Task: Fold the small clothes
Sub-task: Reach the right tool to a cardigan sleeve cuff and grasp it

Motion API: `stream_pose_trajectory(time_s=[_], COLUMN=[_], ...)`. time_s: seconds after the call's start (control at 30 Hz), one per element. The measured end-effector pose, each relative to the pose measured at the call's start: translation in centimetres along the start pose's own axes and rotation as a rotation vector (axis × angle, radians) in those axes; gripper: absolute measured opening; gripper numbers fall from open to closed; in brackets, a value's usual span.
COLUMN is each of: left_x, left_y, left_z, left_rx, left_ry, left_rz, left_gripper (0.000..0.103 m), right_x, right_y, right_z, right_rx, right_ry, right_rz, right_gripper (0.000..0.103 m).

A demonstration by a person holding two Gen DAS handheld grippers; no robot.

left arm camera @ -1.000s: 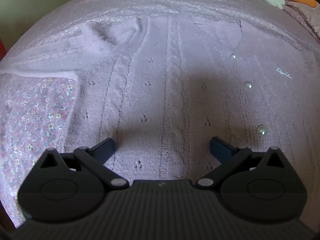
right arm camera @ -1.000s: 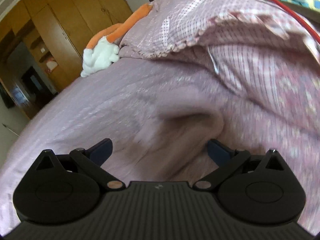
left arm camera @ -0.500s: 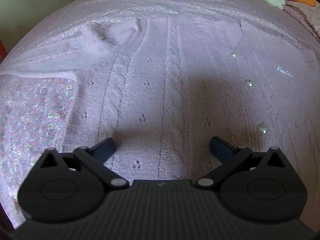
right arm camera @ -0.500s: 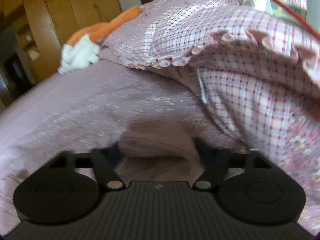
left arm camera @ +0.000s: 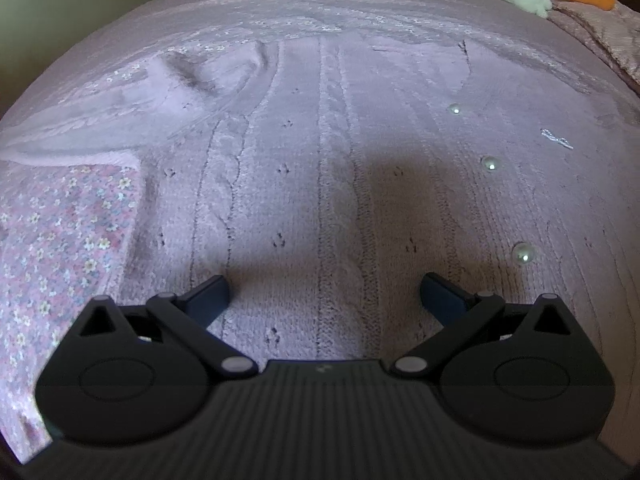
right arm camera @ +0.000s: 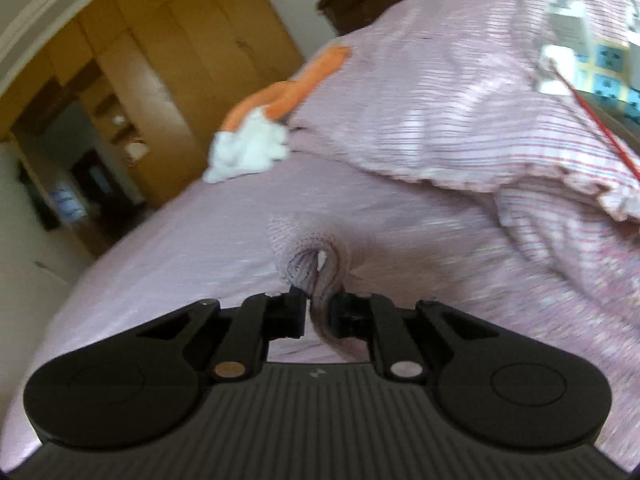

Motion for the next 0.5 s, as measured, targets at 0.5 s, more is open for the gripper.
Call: stream_pose_trajectory(time_s=[0.5], left_x=[-6.8], left_y=[4.9], left_z=[-1.7], left_rx=[0.089], left_ry=[0.025], left_rz=[0.023], left_gripper=[0.103], right_x=[-24.8], right_y=[3.6], right_z=[6.0], right_rx=[-0.024], right_ry=[0.092], right_rz=[-0.274], right_gripper=[0.012])
Point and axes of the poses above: each gripper's, at about its wrist camera, not at the fingertips, and y roughly against the way its jaws point, x to its right, z to its underside, the point moved 8 cm from there along -y, roughly the way its jaws point, and after that the axes turned 8 degrees about -z, right-handed, at the moved point
